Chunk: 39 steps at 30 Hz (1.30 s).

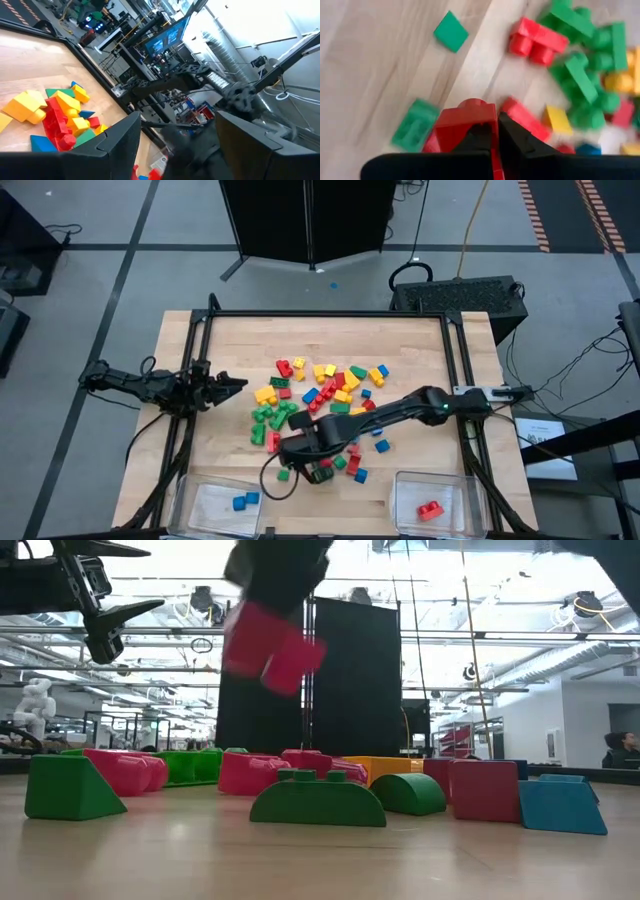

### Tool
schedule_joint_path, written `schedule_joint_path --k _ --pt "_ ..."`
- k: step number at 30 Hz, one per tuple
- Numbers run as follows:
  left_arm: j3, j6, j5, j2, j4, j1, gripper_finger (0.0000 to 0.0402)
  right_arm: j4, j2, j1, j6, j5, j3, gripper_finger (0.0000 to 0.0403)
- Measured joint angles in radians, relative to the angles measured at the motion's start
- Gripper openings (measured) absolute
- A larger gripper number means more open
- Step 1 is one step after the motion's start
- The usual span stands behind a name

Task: Sort blocks by size
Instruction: Put the red game piece into the right transparent bin

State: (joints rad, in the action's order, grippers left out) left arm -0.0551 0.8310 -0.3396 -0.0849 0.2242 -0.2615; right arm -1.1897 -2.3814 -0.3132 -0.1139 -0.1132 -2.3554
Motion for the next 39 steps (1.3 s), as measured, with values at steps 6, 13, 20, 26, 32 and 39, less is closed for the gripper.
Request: schedule_joint_path --k 6,13,20,26,32,39 --pt "0.000 -0.001 -0.006 0.000 -0.004 0.000 0.0255 -0.224 0.173 -0.071 0.279 0.006 -0.002 0.0004" --pt "0.000 0.000 -0.010 0.000 -0.004 0.000 0.0255 -0.365 0.302 -0.268 0.651 0.006 0.046 0.0004" --pt "0.000 0.000 -0.022 -0.002 -0.007 0.000 0.0255 -0.378 0.365 -0.435 1.069 0.028 0.221 0.0004" --pt "0.000 -0.001 -0.049 -0.003 -0.007 0.000 0.0255 -0.384 0.450 -0.561 1.400 0.117 0.462 0.0004" --pt "0.000 -0.001 -0.059 -0.006 -0.016 0.000 0.0255 -0.365 0.509 -0.618 1.564 0.120 0.594 0.0020" --pt "0.000 -0.001 -0.059 -0.005 -0.016 0.000 0.0255 -0.296 0.510 -0.617 1.533 0.141 0.620 0.0133"
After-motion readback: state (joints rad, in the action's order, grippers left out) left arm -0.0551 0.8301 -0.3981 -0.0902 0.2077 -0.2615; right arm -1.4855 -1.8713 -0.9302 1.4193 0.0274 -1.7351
